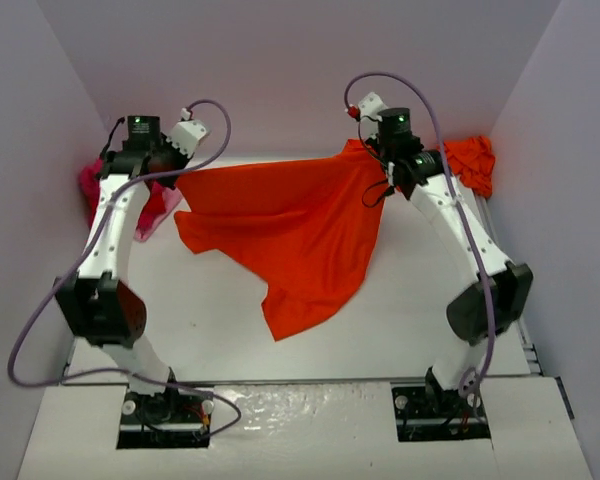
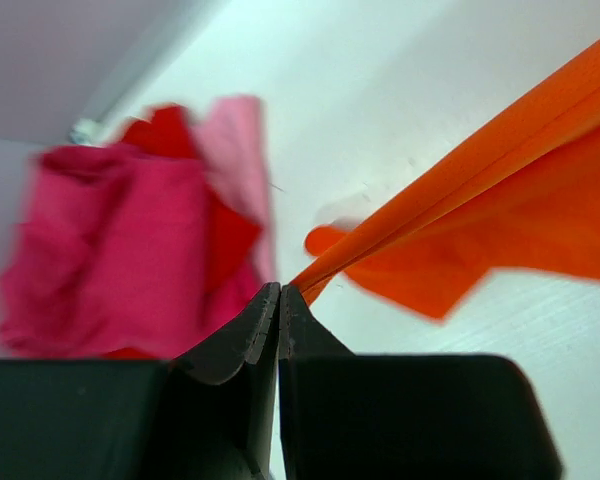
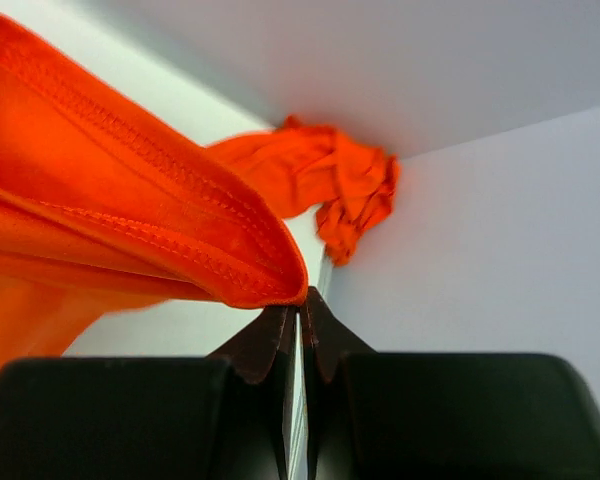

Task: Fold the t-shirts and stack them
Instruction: Flatten the tshirt out

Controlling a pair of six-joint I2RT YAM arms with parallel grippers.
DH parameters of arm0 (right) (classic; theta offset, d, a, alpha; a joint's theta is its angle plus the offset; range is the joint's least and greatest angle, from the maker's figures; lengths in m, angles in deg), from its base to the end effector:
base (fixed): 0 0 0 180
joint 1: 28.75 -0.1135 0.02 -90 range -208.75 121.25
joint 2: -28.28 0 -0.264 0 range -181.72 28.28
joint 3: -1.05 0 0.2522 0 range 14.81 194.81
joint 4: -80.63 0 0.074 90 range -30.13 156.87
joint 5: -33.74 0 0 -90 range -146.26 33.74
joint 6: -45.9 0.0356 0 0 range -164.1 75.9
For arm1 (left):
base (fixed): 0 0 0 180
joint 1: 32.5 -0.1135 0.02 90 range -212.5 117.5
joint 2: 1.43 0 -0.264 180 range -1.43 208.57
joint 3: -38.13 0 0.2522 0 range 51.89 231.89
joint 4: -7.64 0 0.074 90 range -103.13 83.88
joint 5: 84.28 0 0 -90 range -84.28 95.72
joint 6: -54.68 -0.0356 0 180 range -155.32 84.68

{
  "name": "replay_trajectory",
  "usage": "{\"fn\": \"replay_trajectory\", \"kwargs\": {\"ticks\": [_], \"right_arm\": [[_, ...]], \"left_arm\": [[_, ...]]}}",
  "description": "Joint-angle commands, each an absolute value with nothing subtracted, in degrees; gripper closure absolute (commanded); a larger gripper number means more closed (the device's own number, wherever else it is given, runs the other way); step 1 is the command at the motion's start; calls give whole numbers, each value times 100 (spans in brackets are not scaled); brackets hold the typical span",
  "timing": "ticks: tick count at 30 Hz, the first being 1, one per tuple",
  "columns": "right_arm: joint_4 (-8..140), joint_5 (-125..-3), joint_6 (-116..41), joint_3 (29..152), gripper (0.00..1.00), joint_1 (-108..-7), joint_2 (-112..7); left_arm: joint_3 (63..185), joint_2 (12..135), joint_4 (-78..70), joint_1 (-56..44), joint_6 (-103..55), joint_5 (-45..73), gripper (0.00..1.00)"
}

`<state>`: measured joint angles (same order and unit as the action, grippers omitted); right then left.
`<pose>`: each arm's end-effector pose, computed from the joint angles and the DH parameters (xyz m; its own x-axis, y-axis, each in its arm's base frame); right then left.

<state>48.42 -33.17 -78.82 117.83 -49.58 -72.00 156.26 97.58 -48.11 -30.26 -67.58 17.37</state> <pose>0.3897 0.1333 0.4160 -0.2227 -0.6453 -0.7308 -0.1230 0.7622 -0.6356 0.3864 -0.0223 0.3919 -0.3973 0.5387 -0.7429 0.4875 0.8098 0.3265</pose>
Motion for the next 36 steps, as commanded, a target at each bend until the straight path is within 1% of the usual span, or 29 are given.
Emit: {"fn": "replay_trajectory", "kwargs": {"ticks": [1,2,3,7,10,13,15,18,19,24,26,28,32,36], "right_arm": [[5467,-3283,-7671,12040,100,-4967,-5967],[5390,-3478,-7647,11999,100,-4960,-5590],[5378,-3726,-7629,11932,100,-4958,-5531],[4717,-5229,-7571,11525,100,-4876,-4247],[4306,-5571,-7574,11282,100,-4764,-3524],[3685,-6080,-7599,11330,100,-4712,-2939],[3352,-6182,-7571,11430,100,-4682,-2612],[2860,-6480,-7523,11742,100,-4634,-2319],[2780,-6517,-7469,11829,100,-4641,-2322],[2328,-6743,-7482,12207,100,-4543,-2252],[2270,-6775,-7474,12246,100,-4536,-2302],[2266,-6781,-7482,12210,100,-4549,-2431],[2393,-6516,-7548,12350,100,-4677,-3053],[2691,-5806,-7667,12384,100,-5058,-4014]], "left_arm": [[16430,8554,-5214,-3074,-6659,1266,100],[16563,8403,-5442,-3082,-6691,1351,100],[16580,8383,-5623,-3083,-6696,1461,100],[16301,6899,-6369,-3092,-7251,2405,100],[16790,6336,-7671,-3092,-7383,2894,100],[17086,5723,-8310,-3092,-7473,3118,100],[17397,5552,-8594,-3099,-7367,3204,100],[17735,5332,-8583,-3092,-6909,3260,100],[18056,5408,-8780,-3092,-6906,3262,100],[18672,5525,-9171,-3083,-6970,3158,100],[18680,5579,-9302,-3083,-7070,3154,100],[18443,5659,-9294,-3083,-7181,3117,100],[18274,6118,-9228,-3071,-7388,3124,100],[18152,7079,-8914,-3072,-7667,3185,100]]}}
